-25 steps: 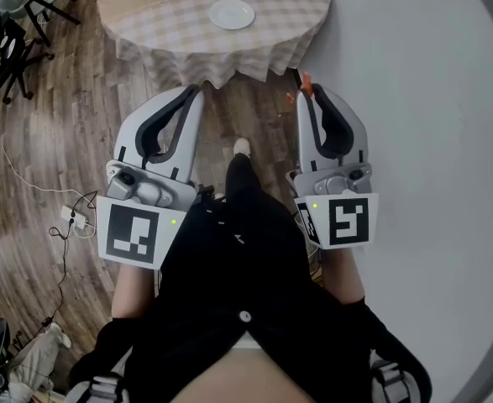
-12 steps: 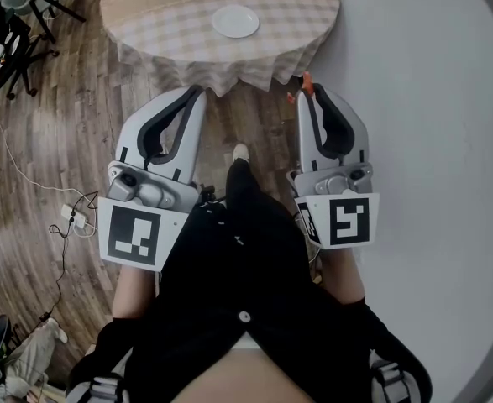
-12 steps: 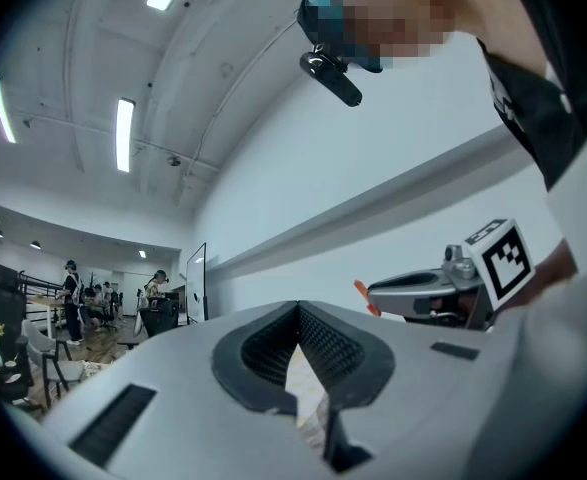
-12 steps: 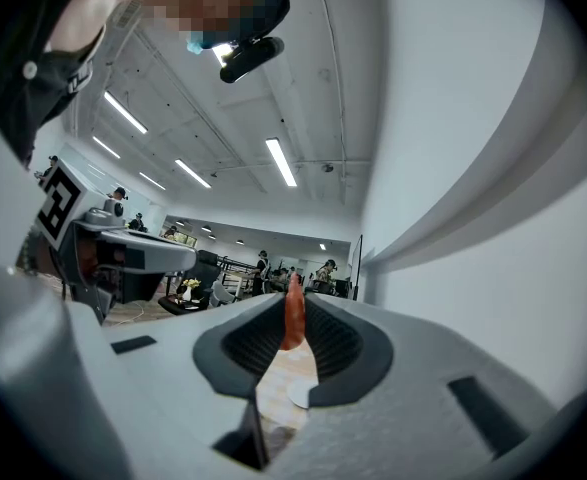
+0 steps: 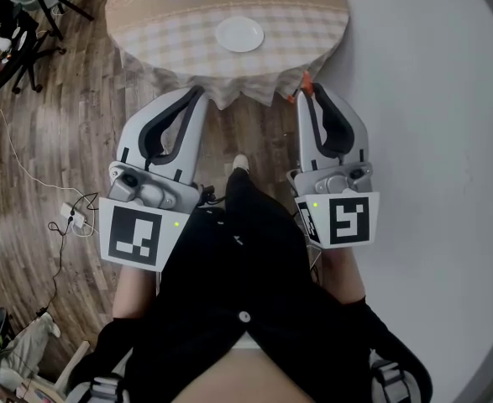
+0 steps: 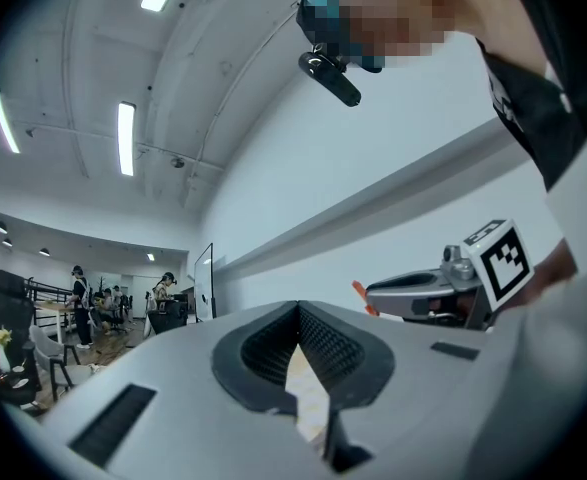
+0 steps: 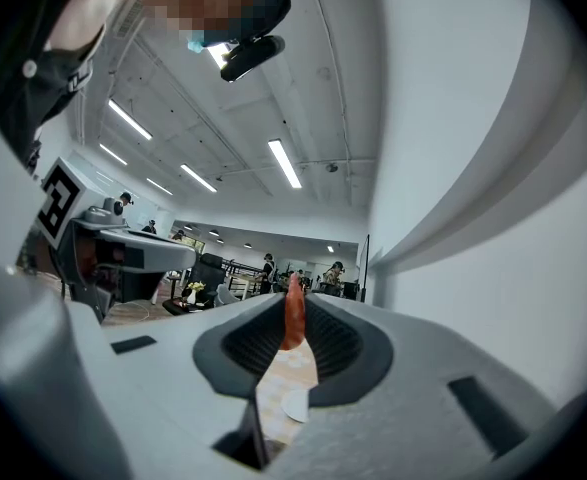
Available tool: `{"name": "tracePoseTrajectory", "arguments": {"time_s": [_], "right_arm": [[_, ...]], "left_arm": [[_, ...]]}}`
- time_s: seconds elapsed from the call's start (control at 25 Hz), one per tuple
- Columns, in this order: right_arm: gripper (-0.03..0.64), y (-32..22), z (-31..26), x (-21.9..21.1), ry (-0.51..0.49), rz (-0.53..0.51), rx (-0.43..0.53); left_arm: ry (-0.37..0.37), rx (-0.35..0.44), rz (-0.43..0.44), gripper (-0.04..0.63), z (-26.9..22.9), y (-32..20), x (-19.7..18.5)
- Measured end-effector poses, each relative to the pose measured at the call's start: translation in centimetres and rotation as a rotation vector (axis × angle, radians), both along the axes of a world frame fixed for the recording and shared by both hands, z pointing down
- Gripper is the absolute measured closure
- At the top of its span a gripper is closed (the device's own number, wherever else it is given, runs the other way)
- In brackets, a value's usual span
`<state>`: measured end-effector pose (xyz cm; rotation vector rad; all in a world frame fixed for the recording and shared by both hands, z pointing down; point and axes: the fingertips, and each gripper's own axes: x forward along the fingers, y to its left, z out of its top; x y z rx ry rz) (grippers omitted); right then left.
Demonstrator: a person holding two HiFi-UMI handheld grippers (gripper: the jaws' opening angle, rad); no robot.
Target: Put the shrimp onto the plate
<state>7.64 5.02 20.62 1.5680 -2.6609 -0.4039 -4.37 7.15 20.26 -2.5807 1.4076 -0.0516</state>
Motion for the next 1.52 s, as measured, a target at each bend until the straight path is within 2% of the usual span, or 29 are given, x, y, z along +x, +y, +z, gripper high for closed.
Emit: {"name": "tracePoseTrajectory", "arguments": {"time_s": [1.08, 1.52], "right_arm": [[0.569, -15.6, 1.1, 2.2, -0.005, -0.150, -0.033], [0.568, -19.7, 1.1, 3.2, -0.011, -0.185, -0.029]], "left_arm": [[-0.016, -0.015, -0.134, 0.592, 0.4, -14.1, 3.1], [-0.024, -0.011, -0.179, 0.592, 0.3, -17.8, 4.0]]}}
